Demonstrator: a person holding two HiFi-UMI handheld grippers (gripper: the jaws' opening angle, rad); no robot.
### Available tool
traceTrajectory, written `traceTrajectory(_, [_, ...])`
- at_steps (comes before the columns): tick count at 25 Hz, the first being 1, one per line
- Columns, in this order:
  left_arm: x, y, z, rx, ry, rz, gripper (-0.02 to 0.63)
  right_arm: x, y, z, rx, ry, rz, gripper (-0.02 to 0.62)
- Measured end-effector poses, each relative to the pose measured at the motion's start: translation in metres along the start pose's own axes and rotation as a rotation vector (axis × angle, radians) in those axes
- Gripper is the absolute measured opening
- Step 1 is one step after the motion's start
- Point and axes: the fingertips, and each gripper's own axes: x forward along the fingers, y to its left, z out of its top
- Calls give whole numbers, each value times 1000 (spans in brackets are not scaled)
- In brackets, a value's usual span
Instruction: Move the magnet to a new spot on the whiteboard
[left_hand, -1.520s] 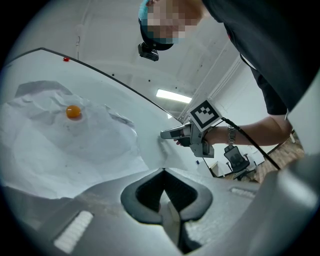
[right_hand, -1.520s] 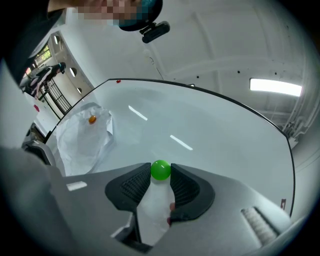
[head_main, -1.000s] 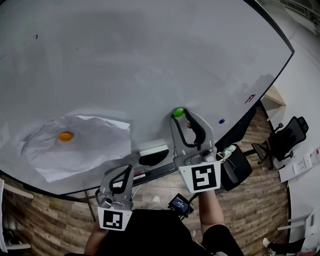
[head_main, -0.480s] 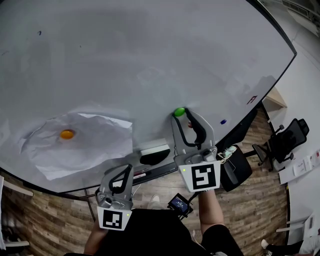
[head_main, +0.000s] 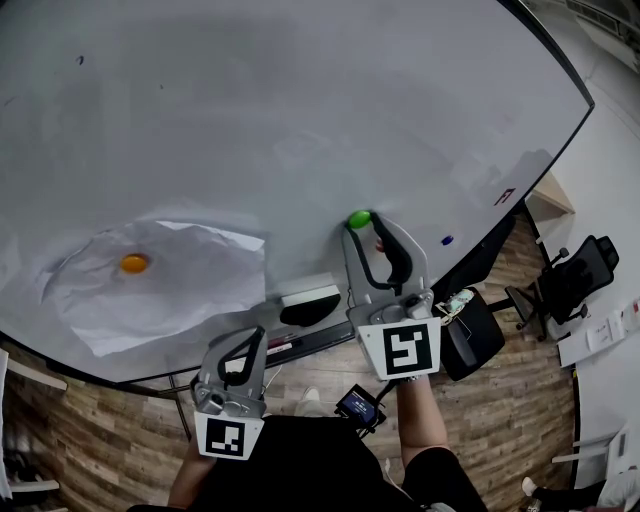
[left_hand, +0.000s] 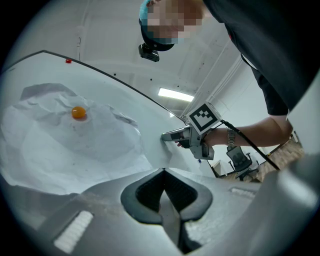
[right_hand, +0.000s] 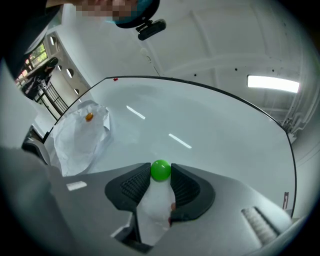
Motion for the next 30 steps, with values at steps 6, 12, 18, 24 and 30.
traceTrajectory(6, [-2,-2,0,-2,-1,-2,-5,-3,-1,-6,34,22,-2,166])
traceTrajectory(12, [-3,-6,4,0,-8,-13,-5,-15,-3,-5,67,12,-7,164])
traceTrajectory(18, [-2,-13,5,-3,-12,-34,-5,-33,5,0,105,-17,0,137])
traceTrajectory(24, [-1,-22,7,-30,-13,-62,-5,-51,10,0,136,-39,-10,93])
traceTrajectory(30, [-1,-32,9,-39,-14,-88,-5,-71,18,-13,157,17,-23,39])
